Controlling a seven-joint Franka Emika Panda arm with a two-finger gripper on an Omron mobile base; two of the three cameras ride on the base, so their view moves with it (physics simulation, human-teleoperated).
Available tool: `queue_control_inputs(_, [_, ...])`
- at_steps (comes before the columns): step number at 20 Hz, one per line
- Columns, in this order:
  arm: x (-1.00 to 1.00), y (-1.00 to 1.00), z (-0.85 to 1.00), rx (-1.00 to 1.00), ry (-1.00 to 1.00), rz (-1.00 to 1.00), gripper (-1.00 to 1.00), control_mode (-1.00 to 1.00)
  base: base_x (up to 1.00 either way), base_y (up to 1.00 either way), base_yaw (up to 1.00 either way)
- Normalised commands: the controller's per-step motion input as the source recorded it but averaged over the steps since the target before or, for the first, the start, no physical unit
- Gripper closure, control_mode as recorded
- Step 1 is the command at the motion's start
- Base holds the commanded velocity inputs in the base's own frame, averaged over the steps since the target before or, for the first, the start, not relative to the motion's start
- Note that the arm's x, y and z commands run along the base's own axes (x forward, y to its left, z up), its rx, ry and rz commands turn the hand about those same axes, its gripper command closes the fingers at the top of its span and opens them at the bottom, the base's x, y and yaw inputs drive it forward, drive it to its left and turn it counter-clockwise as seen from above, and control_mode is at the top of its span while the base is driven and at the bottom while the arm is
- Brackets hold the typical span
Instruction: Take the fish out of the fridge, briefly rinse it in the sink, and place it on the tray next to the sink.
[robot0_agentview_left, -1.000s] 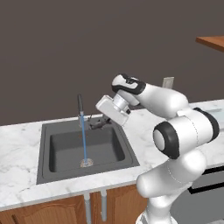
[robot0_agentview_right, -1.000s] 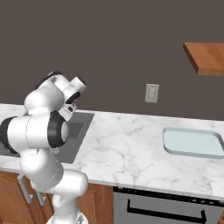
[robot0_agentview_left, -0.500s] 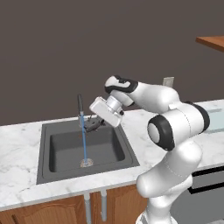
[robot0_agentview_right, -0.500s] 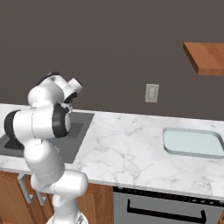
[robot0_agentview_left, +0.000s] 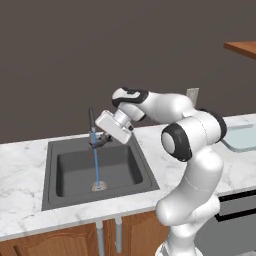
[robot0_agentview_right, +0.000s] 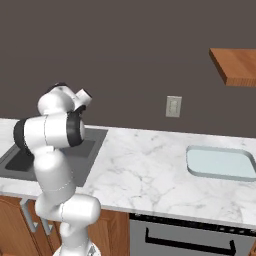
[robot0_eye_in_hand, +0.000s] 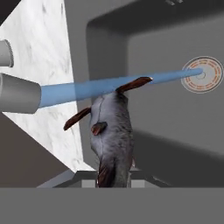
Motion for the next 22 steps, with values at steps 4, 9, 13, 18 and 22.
queue_control_inputs(4, [0.42,0.1,-0.14,-0.01,-0.01,-0.01,1.0,-1.0,0.0,0.0,0.0])
queue_control_inputs(9, [0.52,0.09,-0.15,-0.01,-0.03,-0.03,1.0,-1.0,0.0,0.0,0.0])
queue_control_inputs(13, [0.58,0.1,-0.18,-0.02,-0.06,-0.02,1.0,-1.0,0.0,0.0,0.0])
queue_control_inputs(18, [-0.03,-0.06,-0.28,-0.02,-0.03,-0.11,1.0,-1.0,0.0,0.0,0.0])
queue_control_inputs(22, [-0.97,-0.41,-0.39,0.0,-0.02,-0.13,1.0,-1.0,0.0,0.0,0.0])
